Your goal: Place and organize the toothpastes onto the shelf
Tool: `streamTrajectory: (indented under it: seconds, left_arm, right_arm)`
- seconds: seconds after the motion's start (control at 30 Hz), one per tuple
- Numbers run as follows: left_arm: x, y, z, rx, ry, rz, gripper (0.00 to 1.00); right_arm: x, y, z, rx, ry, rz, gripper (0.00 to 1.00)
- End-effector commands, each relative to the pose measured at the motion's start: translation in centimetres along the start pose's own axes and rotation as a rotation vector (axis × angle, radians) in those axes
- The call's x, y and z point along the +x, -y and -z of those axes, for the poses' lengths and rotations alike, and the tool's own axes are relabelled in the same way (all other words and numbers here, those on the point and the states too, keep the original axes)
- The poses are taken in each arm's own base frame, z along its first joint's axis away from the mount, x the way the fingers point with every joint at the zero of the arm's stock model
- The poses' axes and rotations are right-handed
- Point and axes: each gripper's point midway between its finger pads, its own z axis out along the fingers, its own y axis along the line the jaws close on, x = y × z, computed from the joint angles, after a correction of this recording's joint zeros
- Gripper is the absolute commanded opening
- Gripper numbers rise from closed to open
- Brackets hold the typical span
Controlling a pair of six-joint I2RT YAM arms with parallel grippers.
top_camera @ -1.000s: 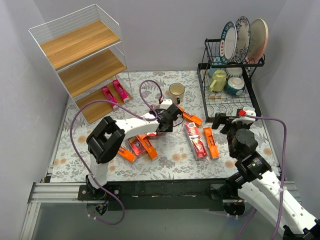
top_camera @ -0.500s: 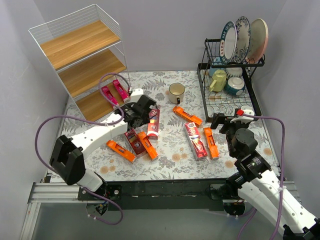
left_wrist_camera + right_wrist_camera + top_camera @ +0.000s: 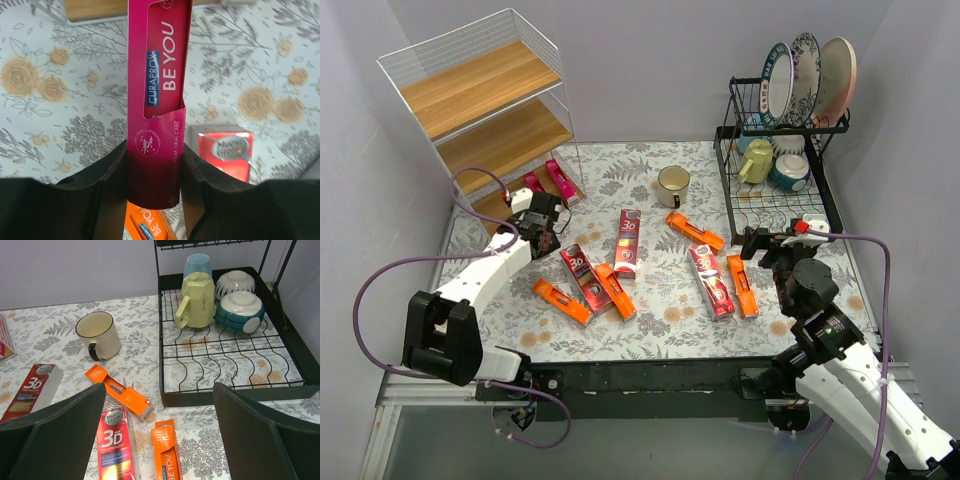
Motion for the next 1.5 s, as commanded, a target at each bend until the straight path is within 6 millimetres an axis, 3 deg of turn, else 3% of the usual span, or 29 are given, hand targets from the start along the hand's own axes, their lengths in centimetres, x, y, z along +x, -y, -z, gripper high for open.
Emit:
streamTrajectory:
  seconds: [0.0,0.13,0.27,0.4,0.73,0.97,1.13,1.3,1.47]
  left_arm:
    - [-3.0,0.1,-1.8,0.016,0.082,0.033,0.28]
    - [-4.1,-0.2,-4.2,0.009,0.127,0.017,0.3]
    - [-5.4,-1.8,-6.0,-0.022,0.144,0.054,0.31]
    - [-7.1,-1.9,-6.6,-0.013,0.22,0.056,0.35]
    - [-6.7,-1.7,-10.3,-0.025,0.227,0.019,0.36]
    - [-6.4,-2.6,-12.3,-0.062,0.198,0.054,0.36]
    - [-5.4,-2.5,-12.9,-0.058,0.166,0.062,0.45]
    - [-5.2,-2.6,-11.9,-0.038,0.164,0.093,0.57]
    - [-4.4,-3.1,-11.2,-0.043,0.15,0.113,0.59]
  right_arm:
    - [-1.6,-0.5,0.1,-0.024,0.052,-0.033,0.96]
    - [-1.5,-0.7,0.1,-0.04,0.045,-0.034,0.96]
    - [-1.5,-0.9,0.3,-0.051,0.049,-0.042,0.96]
    - [-1.5,-1.2,0.3,-0.068,0.048,-0.044,0.96]
    - [-0.9,-1.5,0.1,-0.081,0.028,-0.036,0.96]
    - [-0.6,-1.7,-0.1,-0.085,0.013,-0.022,0.95]
    - [-0.4,-1.8,-0.2,-0.086,0.007,-0.016,0.95]
    - [-0.3,-1.8,-0.3,-0.087,0.004,-0.014,0.95]
    - [-0.4,-1.7,-0.2,-0.086,0.008,-0.016,0.95]
